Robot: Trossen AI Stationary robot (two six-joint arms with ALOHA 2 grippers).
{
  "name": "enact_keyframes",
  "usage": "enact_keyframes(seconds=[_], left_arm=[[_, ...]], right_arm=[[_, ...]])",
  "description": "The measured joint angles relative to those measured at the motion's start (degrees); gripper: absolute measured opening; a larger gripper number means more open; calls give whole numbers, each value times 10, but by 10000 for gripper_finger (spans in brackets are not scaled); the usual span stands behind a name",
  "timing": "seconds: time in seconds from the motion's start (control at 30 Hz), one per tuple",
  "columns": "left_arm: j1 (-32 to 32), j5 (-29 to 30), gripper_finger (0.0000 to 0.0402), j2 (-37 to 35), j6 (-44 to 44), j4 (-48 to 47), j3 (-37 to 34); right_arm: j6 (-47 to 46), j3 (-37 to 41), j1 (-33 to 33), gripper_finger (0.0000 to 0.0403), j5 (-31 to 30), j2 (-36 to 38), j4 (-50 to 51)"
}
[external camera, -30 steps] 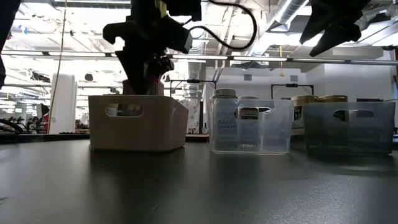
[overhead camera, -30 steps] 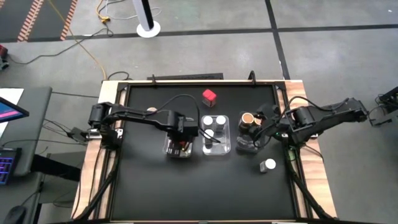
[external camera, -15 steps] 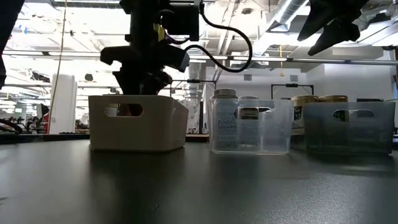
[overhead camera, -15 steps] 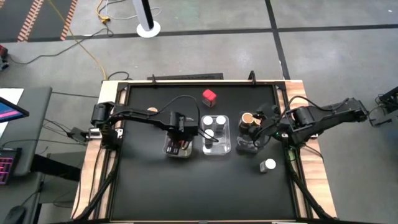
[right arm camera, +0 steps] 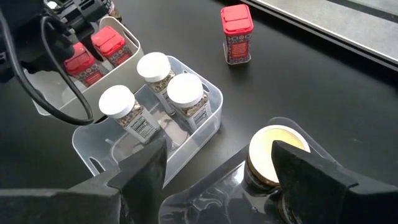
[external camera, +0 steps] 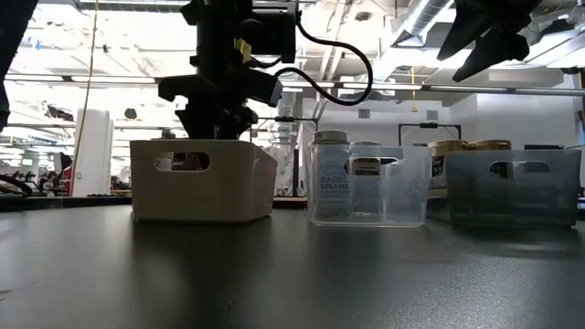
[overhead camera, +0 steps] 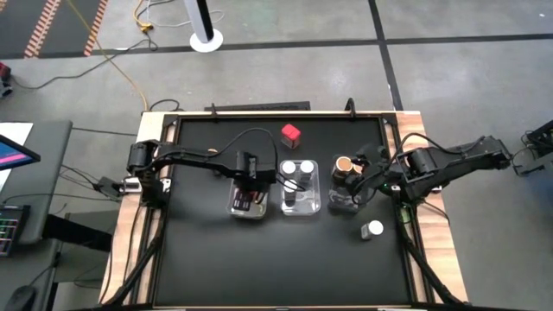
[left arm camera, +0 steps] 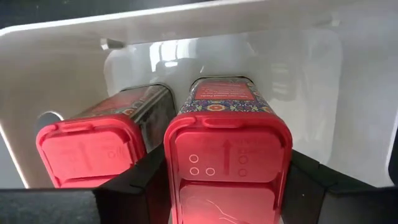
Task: Sort spices by type
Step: Put the bottom red seasoning can into the white bin
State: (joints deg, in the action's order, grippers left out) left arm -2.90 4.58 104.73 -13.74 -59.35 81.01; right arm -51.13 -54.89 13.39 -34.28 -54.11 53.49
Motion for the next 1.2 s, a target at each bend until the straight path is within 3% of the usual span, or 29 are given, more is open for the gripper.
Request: enact_keyframes(seconds=[0.43,1.2], left_arm=[[0,-1,238,0,50,0,0],[0,-2,244,0,56,2,0]], right_arm=[[1,0,0,315,0,0,0],[1,0,0,315,0,0,0]])
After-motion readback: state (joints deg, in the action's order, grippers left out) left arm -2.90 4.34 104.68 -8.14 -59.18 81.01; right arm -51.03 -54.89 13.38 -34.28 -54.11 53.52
